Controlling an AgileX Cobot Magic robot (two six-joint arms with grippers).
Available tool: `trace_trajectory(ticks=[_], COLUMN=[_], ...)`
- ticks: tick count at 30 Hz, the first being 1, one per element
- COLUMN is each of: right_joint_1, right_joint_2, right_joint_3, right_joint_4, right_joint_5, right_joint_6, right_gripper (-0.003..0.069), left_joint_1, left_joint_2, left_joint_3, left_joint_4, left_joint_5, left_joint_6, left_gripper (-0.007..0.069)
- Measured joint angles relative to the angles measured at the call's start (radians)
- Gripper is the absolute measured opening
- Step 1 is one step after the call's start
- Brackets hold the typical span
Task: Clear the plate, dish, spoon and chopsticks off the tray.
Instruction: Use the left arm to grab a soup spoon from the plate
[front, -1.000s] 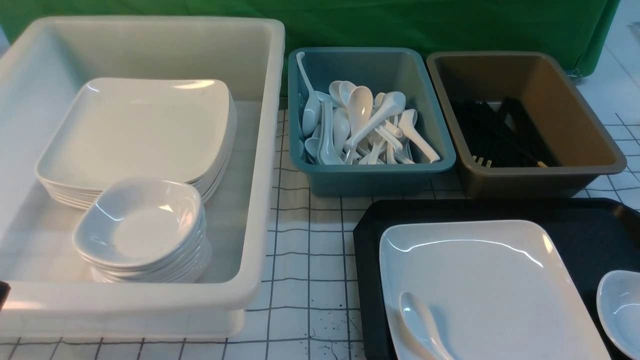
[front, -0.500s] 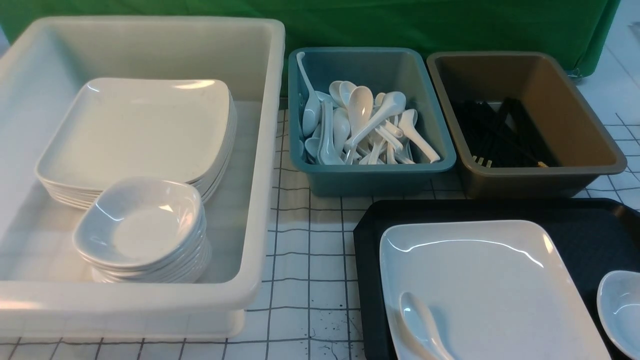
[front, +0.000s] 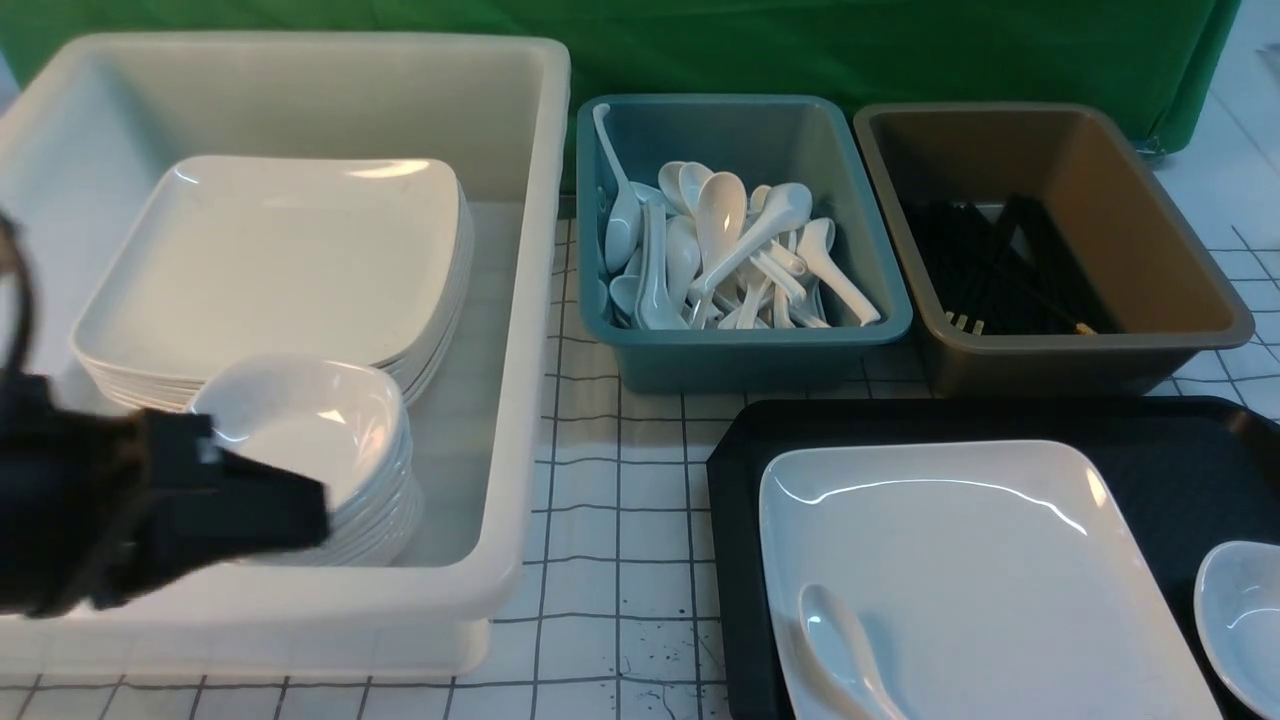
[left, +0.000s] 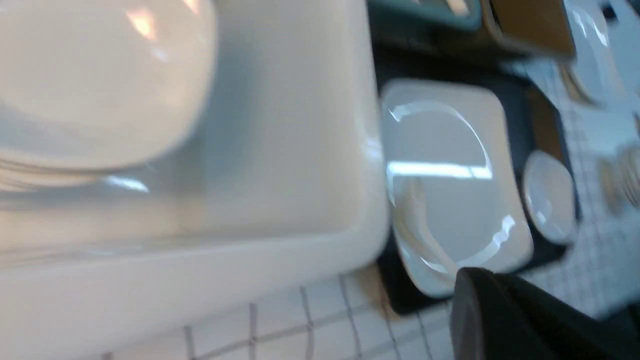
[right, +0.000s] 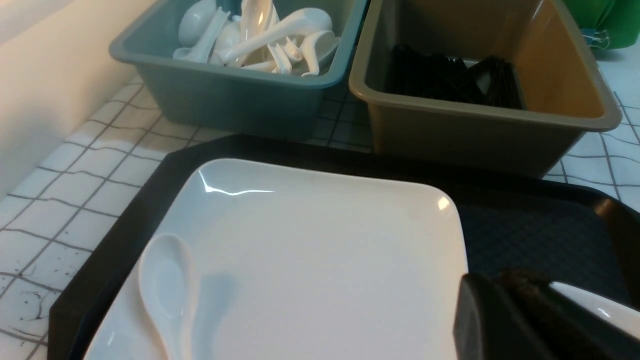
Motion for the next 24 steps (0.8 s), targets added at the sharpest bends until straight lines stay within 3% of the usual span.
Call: trace_trajectory(ticks=[1, 4, 8, 9, 10, 11, 13, 14, 15, 18, 24], right_joint_1=[0.0, 0.0, 0.0, 0.0, 0.0, 0.0, 0.0, 0.0, 0.0, 0.0, 0.0], right_joint_2=[0.0, 0.0, 0.0, 0.0, 0.0, 0.0, 0.0, 0.0, 0.0, 0.0, 0.0], right_joint_3=[0.0, 0.001, 0.001, 0.001, 0.001, 0.001, 0.001, 0.001, 0.002, 0.002, 0.002], right_joint_4=[0.0, 0.0, 0.0, 0.0, 0.0, 0.0, 0.0, 0.0, 0.0, 0.0, 0.0], right_joint_5=[-0.001, -0.001, -0.001, -0.001, -0.001, -0.001, -0.001, -0.001, -0.001, -0.001, -0.001], right_joint_6=[0.0, 0.0, 0.0, 0.0, 0.0, 0.0, 0.0, 0.0, 0.0, 0.0, -0.002], right_gripper=[0.0104, 0.0108, 0.0113, 0.0114, 0.0116, 0.0116, 0.0121, 0.0122, 0.0123, 0.0123, 0.0123], left_joint_1=[-0.005, -0.064, -0.225, -0.274, -0.39, -0.402, -0.57, -0.57, -0.659, -0.765, -0.883], left_joint_2=[0.072, 0.203, 0.3, 0.321, 0.369, 0.375, 0.456, 0.456, 0.512, 0.605, 0.77], left_joint_3=[-0.002, -0.005, -0.037, -0.053, -0.106, -0.106, -0.196, -0.203, -0.25, -0.346, -0.465], left_joint_4=[-0.09, -0.247, -0.276, -0.26, -0.194, -0.184, -0.034, -0.034, 0.046, 0.145, 0.182], left_joint_5=[0.06, 0.104, 0.097, 0.091, 0.082, 0.082, 0.082, 0.082, 0.083, 0.083, 0.034], left_joint_6=[0.109, 0.268, 0.319, 0.315, 0.28, 0.28, 0.201, 0.196, 0.165, 0.145, 0.167], left_gripper=[0.0005, 0.0005, 0.0005, 0.0005, 0.0005, 0.0005, 0.0008, 0.0008, 0.0015, 0.0028, 0.007])
